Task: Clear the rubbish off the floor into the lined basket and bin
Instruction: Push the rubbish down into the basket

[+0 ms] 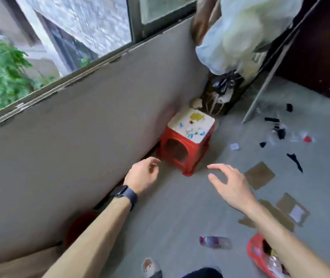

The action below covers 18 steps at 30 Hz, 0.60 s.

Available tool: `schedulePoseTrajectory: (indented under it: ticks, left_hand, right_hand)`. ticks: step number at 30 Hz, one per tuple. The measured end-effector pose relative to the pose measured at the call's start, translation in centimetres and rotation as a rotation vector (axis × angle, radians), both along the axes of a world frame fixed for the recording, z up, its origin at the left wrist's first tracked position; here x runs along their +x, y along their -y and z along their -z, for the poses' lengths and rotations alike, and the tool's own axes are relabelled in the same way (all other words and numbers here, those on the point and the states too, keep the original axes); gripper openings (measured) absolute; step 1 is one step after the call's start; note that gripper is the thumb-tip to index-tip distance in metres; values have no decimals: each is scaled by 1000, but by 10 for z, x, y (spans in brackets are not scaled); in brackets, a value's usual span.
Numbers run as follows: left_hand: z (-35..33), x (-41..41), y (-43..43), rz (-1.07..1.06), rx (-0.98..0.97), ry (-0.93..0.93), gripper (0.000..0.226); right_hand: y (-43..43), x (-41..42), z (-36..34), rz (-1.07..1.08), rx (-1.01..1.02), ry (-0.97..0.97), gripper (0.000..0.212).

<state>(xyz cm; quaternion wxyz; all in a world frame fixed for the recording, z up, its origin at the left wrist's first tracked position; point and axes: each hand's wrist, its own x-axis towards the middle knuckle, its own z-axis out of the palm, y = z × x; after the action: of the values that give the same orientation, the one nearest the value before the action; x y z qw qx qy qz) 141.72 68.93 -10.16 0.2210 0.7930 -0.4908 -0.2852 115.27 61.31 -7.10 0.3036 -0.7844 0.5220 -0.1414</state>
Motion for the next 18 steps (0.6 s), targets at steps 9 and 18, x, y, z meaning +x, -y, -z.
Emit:
schedulePoseTrajectory:
  ticks: [9,18]
  left_hand:
    - [-50,-184,144,410,-7,140,35]
    - [-53,-358,268,566,-16,260,35]
  right_hand:
    - [46,-232,-25,476,-37,77,24]
    - [124,-386,-38,576,-23,171,31]
